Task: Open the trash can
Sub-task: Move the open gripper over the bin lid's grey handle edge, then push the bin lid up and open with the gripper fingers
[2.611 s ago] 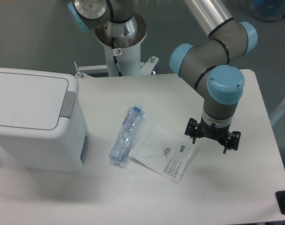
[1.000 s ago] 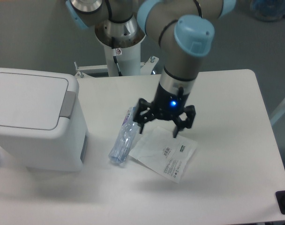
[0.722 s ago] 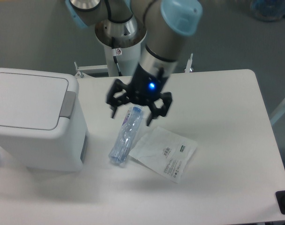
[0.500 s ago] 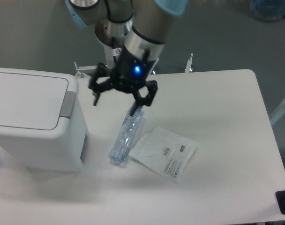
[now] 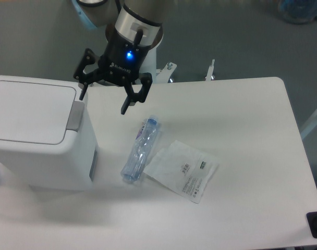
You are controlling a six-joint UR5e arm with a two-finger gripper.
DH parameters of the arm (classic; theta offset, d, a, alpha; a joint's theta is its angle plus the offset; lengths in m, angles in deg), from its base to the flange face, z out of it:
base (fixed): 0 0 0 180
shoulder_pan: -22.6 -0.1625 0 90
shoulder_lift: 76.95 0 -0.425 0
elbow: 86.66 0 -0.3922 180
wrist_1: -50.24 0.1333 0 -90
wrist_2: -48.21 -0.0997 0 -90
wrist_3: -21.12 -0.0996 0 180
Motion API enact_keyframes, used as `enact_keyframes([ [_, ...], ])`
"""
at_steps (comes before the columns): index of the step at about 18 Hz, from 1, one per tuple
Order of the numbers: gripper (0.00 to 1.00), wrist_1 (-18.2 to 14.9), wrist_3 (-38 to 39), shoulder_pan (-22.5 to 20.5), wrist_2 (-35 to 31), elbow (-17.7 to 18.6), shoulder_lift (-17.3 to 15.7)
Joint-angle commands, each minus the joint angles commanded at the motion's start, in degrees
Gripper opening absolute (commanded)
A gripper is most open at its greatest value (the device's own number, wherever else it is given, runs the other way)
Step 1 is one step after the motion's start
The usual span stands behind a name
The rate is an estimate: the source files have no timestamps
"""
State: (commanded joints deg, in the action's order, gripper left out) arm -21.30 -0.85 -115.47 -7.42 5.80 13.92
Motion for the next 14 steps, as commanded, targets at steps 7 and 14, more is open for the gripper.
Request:
enact_keyframes([
  [7,1.00,2.11,0.97,2.81,-4.31,0.18,2.29],
  [14,1.00,2.20,0.71,2.99,-4.31,0.44,2.90],
])
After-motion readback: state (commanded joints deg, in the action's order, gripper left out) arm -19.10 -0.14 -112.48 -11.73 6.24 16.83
